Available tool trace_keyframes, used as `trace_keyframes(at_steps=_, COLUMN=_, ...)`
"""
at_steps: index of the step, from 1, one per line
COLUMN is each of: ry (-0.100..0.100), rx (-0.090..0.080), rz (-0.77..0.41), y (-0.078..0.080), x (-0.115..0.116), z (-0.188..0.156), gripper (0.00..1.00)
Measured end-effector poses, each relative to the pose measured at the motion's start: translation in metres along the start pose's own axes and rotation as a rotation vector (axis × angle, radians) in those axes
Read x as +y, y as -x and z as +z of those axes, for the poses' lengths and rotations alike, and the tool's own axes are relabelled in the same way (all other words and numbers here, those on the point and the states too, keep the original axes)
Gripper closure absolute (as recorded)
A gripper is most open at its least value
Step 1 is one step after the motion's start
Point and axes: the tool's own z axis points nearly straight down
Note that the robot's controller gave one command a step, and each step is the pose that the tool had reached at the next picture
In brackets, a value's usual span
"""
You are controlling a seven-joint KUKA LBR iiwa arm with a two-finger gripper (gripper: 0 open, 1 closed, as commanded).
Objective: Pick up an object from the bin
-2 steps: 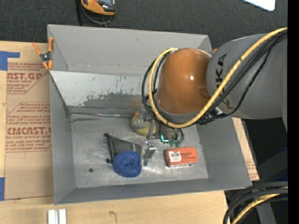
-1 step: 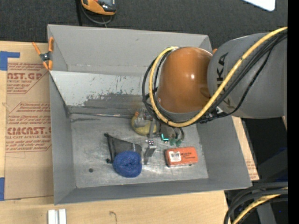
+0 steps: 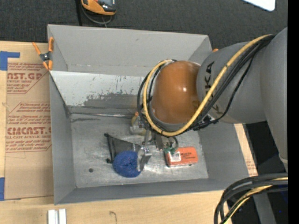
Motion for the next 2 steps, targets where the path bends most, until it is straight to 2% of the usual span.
trace_keyframes(at_steps=1, ry=-0.001, rx=0.005, rz=0.081, y=-0.016, x=0.009, z=0.070, gripper=0.00)
trace_keyframes(at_steps=2, ry=0.000, rx=0.000, rz=-0.003, y=-0.009, x=0.026, z=0.086, gripper=1.00)
